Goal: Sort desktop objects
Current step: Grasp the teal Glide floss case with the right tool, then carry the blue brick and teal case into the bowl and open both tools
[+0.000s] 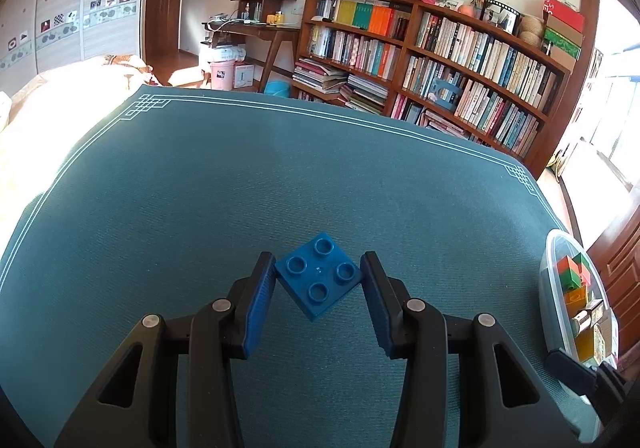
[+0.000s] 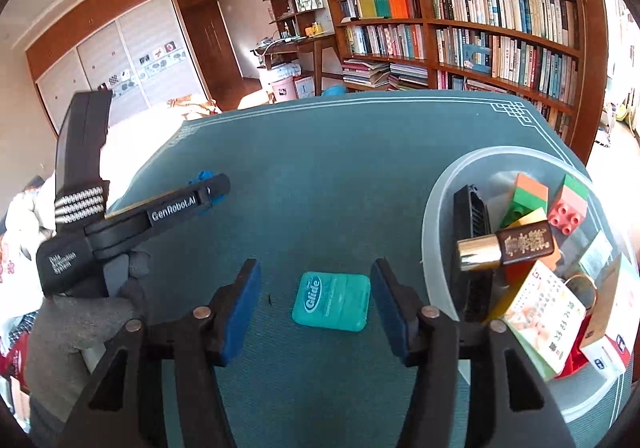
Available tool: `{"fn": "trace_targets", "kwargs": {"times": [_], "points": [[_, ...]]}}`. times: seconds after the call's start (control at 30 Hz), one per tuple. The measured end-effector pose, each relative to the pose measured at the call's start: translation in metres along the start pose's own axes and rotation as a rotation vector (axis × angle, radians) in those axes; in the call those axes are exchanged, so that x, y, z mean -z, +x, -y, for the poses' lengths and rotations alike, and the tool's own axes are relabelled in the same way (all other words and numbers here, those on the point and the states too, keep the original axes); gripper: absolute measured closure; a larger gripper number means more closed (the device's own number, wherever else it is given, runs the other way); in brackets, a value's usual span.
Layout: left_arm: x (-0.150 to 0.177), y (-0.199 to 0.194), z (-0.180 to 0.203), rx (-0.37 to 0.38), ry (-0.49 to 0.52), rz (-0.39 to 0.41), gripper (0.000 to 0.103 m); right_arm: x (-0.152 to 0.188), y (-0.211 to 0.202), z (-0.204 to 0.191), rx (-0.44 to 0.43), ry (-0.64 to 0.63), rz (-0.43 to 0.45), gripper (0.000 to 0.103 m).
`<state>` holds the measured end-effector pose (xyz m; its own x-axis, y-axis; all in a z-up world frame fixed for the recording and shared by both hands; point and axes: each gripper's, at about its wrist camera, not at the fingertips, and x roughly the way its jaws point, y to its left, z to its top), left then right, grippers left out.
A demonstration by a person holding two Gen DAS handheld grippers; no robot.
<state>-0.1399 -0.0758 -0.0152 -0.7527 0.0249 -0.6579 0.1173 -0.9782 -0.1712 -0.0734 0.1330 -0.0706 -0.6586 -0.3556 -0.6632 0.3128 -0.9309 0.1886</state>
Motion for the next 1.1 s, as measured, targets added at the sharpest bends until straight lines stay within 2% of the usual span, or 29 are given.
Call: {"fn": "trace_targets", "kwargs": {"times": [0.37,0.4,0.47,0.67,0.8,0.9,1.1], "points": [[0.001,0.003,0.0,0.013,-0.013,-0.004,0.056,0.014,0.047,-0.02,0.226,-0.166,-0.107,0.039],[0.001,0.003,0.0,0.013,-0.013,-0.005,0.056,0.016,0.048,-0.022,0.235,-0.186,-0.1,0.042],[0.002,0.005,0.001,0.011,-0.014,-0.008,0.056,0.018,0.046,-0.024,0.201,-0.19,-0.098,0.048],[0.005,0.005,0.003,0.008,-0.008,-0.006,0.056,0.021,0.035,-0.021,0.05,-0.122,-0.086,0.048],[0.007,0.005,0.006,0.007,0.0,-0.004,0.056,0.019,0.015,-0.027,0.009,-0.108,-0.023,0.048],[0.008,0.004,0.008,0.008,0.007,-0.001,0.056,0.011,-0.002,-0.025,0.016,-0.098,0.029,0.048],[0.011,0.003,0.016,0.009,0.028,0.002,0.056,0.0,-0.04,0.007,0.103,0.007,0.149,0.048]]}}
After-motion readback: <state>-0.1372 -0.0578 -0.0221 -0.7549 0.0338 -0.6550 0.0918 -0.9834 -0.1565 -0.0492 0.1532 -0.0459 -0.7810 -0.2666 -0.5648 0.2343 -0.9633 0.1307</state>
